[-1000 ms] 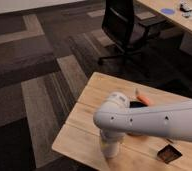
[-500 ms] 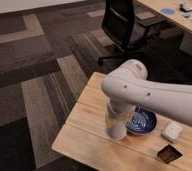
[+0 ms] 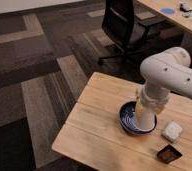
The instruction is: Place the ceramic cup over the eraser
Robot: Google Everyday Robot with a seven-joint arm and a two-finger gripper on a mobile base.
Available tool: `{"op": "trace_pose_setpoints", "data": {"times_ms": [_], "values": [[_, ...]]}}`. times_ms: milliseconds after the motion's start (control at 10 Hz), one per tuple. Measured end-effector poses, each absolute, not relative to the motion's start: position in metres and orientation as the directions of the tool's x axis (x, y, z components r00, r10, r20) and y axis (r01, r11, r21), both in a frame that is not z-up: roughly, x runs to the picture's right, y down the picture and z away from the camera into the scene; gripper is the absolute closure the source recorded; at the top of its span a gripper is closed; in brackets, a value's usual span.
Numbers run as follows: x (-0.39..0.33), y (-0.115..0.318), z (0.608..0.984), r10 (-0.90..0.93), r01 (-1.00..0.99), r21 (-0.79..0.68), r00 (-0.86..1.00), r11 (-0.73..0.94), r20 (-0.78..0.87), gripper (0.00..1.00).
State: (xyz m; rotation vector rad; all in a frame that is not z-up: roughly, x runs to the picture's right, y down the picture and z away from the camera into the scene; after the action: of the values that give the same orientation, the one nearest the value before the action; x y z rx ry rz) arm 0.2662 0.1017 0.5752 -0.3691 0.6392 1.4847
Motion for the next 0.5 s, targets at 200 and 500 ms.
{"op": "trace_pose_setpoints", "data": {"times_ms": [200, 500], "values": [[0.285, 0.111, 0.556, 0.806, -0.98, 0.196, -0.095, 0.027, -0.584, 1.0], [0.274, 0.143, 0.521, 0.815, -0.977, 0.214, -0.137, -0.016, -0.564, 1.0]]}}
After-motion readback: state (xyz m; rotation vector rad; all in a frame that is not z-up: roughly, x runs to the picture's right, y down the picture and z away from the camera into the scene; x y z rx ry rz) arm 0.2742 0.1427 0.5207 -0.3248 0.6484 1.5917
